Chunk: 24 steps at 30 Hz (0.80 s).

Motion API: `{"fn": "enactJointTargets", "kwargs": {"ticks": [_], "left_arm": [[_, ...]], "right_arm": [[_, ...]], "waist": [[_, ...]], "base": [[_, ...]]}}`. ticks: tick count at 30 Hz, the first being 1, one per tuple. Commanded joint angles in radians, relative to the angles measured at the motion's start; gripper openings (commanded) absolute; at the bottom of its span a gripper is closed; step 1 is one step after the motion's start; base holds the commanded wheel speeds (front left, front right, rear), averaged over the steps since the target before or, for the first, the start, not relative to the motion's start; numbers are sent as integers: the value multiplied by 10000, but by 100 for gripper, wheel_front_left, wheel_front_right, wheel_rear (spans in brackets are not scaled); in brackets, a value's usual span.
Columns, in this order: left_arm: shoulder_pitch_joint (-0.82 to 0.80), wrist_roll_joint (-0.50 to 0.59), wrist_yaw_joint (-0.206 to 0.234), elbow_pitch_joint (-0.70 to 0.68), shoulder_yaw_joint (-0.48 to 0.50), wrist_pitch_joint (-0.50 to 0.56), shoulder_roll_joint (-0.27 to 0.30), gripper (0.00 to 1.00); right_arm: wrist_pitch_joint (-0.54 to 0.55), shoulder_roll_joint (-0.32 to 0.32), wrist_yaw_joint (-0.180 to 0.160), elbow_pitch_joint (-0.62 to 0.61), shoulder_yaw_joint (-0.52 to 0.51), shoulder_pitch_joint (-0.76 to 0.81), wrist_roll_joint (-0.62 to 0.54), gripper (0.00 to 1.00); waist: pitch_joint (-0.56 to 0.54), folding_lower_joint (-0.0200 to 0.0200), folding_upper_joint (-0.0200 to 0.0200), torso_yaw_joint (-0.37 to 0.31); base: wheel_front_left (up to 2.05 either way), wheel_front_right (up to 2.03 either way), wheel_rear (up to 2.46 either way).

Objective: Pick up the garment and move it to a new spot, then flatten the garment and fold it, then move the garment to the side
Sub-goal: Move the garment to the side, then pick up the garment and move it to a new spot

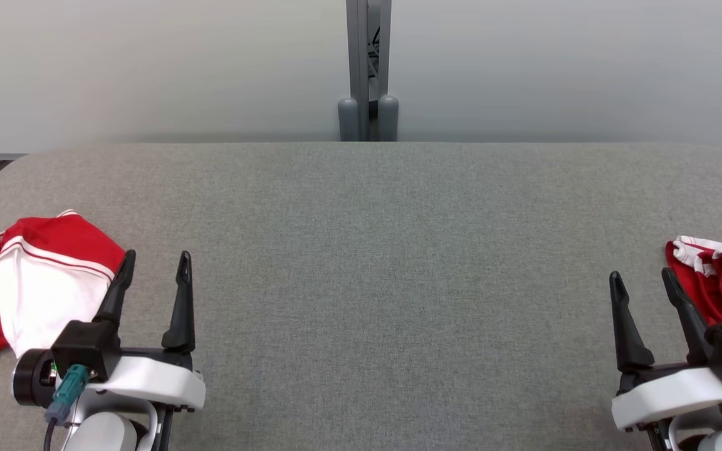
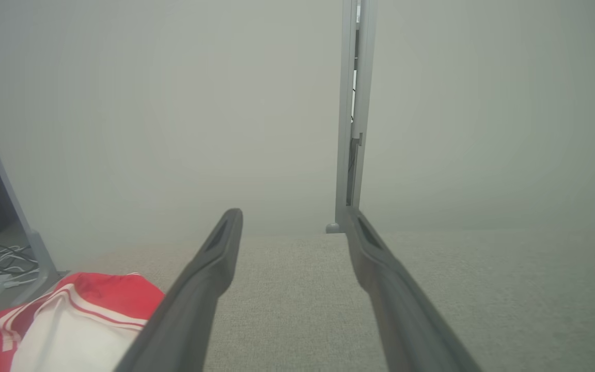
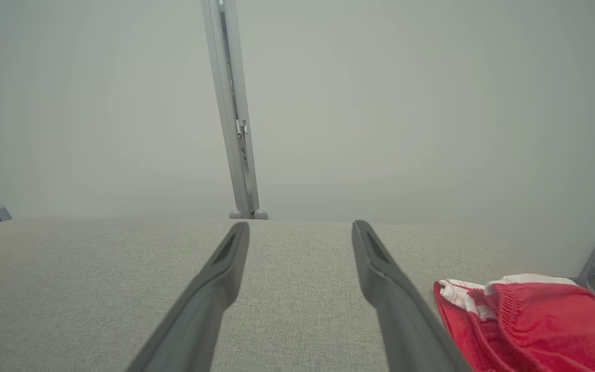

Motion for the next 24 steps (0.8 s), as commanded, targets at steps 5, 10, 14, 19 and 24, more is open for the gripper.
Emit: {"fn": "enactJointTargets", "kwargs": {"ticks": [5,10,14,19,24], "left_arm": [[168,153,-159,317,104,-35,-34,100],[126,197,-245,531,153,-35,-97,100],[89,255,-286,620,205,-35,-160,100],[7,284,-359,710,269,-36,-213,100],[-148,286,-428,737,352,-36,-364,100]], "right_arm": [[119,-48,0,-186,-123,306,120,100],[154,-46,0,-250,-185,351,144,100],[134,-46,0,-287,-186,366,181,100],[115,-46,0,-305,-215,360,213,100],[144,-44,0,-372,-272,430,174,100]], "waist": [[-72,0,-1,-63],[-67,0,-1,-112],[-69,0,-1,-124],[-63,0,-1,-84],[-83,0,-1,320]], "base": [[0,0,0],[0,0,0],[0,0,0],[0,0,0],[0,0,0]]}}
